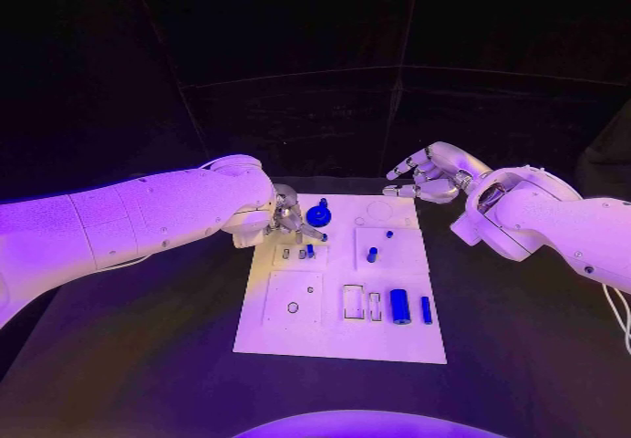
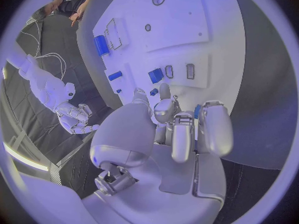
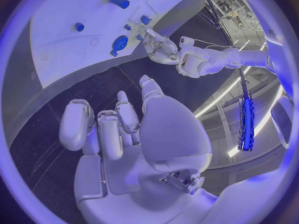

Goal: Assemble the parts on the task board

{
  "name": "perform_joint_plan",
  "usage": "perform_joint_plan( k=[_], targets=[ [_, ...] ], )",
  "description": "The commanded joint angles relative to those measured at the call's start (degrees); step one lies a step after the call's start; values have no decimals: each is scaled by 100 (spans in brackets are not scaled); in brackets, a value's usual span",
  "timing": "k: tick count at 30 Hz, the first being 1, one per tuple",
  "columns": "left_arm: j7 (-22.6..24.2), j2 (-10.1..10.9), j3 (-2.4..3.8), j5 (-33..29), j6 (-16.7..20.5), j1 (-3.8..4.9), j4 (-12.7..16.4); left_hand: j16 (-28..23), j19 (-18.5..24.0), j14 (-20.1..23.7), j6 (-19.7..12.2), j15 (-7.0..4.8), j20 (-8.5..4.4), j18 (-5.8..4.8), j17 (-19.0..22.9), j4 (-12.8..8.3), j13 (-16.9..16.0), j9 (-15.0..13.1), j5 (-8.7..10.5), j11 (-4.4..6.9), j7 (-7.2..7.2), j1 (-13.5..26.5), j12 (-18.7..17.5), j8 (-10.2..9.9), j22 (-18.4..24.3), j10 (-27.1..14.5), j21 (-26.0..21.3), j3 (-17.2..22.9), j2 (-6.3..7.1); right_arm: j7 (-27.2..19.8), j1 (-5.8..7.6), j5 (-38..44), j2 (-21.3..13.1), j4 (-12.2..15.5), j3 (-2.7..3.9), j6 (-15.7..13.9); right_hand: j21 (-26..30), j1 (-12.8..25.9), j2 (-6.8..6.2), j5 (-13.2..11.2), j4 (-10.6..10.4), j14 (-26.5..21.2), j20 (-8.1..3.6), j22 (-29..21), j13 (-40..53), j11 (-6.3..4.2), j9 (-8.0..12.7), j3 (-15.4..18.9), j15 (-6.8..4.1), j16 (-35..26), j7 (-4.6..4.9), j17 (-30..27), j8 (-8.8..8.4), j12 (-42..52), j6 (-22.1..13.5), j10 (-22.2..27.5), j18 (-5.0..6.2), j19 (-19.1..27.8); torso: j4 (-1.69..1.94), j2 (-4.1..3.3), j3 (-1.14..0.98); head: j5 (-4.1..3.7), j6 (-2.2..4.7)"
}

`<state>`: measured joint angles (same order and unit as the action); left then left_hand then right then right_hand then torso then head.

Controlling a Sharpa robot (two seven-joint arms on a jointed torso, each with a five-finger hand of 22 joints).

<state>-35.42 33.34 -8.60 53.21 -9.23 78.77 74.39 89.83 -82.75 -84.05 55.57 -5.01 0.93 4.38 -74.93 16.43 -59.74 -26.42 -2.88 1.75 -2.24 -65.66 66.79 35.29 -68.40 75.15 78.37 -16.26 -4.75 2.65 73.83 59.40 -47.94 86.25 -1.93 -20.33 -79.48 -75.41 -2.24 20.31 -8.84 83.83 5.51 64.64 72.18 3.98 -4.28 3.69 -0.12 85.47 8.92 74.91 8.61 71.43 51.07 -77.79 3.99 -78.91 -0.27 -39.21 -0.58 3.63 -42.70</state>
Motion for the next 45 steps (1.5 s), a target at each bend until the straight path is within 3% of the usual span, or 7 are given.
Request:
perform_joint_plan(
  k=[1, 28, 45],
  targets=[
    [-94, -80, -14, 76, -203, 9, -65, 17, -7, -595, -49, -26, -2, -31, -1507, -2, 10, -9, 14, 2, -1, 23, -33, 36, 6, -22, -2, -45, -14, 30, 13, 61, 12, -2, 3, 67, 31, -42, 13, 39, -3, 394, 5, -15, -16, -7, 6, 35, -39, -34, 5, 550, 37, -23, 13, 47, 90, 46, 2, -3, 5, 0, -5],
    [-198, -348, -43, 75, -441, 1, -340, 17, 7, -595, -139, -13, 13, -34, -1507, -48, 2, -112, 9, -9, -11, -129, -24, 128, -26, -49, 14, -49, -30, 49, 13, 88, 58, -34, 3, 92, 40, -43, 11, 68, -8, 391, 3, -30, -20, -10, 5, 54, -40, -42, 2, 537, 47, -25, 21, 49, 93, 50, -4, -8, 14, 6, -79],
    [-235, -405, -78, 75, -607, -14, -406, 17, 17, -595, -186, -6, 24, -33, -1507, -101, -20, -187, 5, -13, -14, -281, 1, 198, -41, -46, 22, -11, -70, 64, 13, 105, 81, -68, 3, 127, 47, -70, 21, 107, 1, 392, 0, -38, -21, -14, 6, 64, -44, -45, -2, 536, 58, -24, 27, 47, 94, 50, 3, -4, 14, -9, -123]
  ],
)
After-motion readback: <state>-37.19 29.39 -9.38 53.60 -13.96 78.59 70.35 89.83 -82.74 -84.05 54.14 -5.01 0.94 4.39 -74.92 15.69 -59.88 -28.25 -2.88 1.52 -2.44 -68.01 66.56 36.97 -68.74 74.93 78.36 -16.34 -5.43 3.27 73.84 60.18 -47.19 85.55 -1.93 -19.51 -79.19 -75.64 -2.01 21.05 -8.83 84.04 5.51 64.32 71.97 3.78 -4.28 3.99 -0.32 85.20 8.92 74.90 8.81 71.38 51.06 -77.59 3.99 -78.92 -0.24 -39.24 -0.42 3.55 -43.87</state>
